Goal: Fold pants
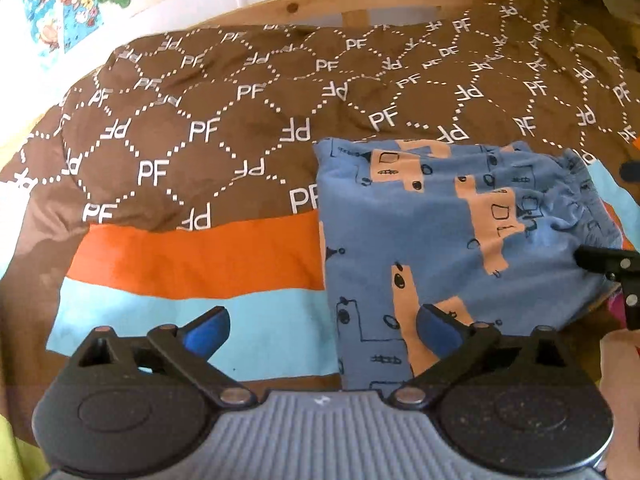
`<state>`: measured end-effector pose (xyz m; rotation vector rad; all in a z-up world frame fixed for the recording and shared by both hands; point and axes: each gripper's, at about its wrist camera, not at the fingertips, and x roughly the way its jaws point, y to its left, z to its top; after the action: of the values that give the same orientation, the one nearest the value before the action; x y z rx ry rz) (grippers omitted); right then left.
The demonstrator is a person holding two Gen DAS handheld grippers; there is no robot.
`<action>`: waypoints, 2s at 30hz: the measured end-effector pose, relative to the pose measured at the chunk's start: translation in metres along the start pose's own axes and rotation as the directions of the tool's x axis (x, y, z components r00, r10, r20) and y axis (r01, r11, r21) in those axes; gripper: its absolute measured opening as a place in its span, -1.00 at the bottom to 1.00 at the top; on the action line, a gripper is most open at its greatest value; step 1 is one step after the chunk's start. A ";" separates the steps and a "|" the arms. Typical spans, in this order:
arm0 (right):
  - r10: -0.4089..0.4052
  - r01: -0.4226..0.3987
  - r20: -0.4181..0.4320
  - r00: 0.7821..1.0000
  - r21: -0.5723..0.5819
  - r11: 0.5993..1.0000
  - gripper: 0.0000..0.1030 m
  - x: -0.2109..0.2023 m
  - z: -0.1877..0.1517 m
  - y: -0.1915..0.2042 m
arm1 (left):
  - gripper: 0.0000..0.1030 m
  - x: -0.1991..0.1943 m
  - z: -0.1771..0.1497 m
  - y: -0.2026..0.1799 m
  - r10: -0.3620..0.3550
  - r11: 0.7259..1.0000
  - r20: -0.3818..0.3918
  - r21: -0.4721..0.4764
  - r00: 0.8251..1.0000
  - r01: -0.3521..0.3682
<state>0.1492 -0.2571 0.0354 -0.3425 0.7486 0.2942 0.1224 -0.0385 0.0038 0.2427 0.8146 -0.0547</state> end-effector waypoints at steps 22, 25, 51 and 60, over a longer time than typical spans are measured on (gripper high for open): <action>0.097 -0.105 0.054 0.994 0.175 0.979 0.99 -0.013 0.006 -0.036 | 0.99 0.001 0.000 0.021 -0.084 0.993 -0.049 -0.090 0.995 0.079; 0.117 -0.124 0.042 0.992 0.238 0.963 0.99 -0.010 0.005 -0.042 | 0.99 -0.003 -0.003 0.025 -0.085 0.991 -0.041 -0.108 0.996 0.080; 0.438 -0.466 0.206 0.875 0.604 0.646 0.99 0.039 -0.005 -0.110 | 1.00 0.020 0.000 0.029 -0.477 0.864 -0.042 -0.206 0.878 0.460; 0.586 -0.624 0.250 0.771 0.484 0.614 0.99 0.080 0.004 -0.110 | 1.00 0.036 0.005 0.030 -0.556 0.825 -0.015 -0.134 0.831 0.549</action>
<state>0.2489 -0.3433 0.0039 0.4968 0.8315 0.7151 0.1546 -0.0090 -0.0135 -0.1215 0.9180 -0.5481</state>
